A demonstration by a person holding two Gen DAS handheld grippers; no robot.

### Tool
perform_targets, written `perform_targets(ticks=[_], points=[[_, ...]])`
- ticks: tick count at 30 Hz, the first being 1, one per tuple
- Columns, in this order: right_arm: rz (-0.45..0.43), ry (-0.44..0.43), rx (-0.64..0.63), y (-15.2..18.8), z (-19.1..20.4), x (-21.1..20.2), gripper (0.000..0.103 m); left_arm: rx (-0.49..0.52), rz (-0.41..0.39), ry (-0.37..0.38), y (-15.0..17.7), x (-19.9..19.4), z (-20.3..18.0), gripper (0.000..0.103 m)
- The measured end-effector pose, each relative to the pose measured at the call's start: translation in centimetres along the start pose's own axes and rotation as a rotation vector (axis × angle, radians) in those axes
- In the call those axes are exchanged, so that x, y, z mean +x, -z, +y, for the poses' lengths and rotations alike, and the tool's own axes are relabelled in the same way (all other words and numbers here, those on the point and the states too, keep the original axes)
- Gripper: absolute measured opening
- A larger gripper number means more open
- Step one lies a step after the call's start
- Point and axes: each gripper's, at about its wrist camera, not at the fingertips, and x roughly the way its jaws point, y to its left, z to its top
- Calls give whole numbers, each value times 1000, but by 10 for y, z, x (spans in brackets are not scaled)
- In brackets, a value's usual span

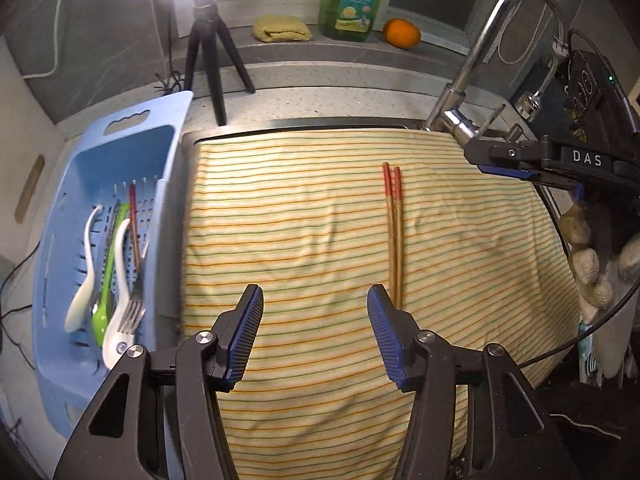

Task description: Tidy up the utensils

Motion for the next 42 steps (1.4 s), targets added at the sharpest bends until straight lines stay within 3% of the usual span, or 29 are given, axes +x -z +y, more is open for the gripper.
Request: perform_targets(ticks=[7, 15, 22, 34, 42], points=[[-39, 50, -17, 9, -15, -19, 48, 42, -61, -84, 9, -9, -33, 68], [-54, 124, -81, 23, -6, -27, 57, 21, -53, -82, 14, -3, -28, 70], [-30, 117, -27, 31, -16, -26, 57, -2, -20, -61, 16, 10, -18, 70], [-44, 124, 63, 48, -40, -43, 57, 43, 48, -44, -1, 43, -25, 70], [-71, 114, 133, 55, -53, -53, 57, 156, 89, -88, -23, 73, -46, 70]])
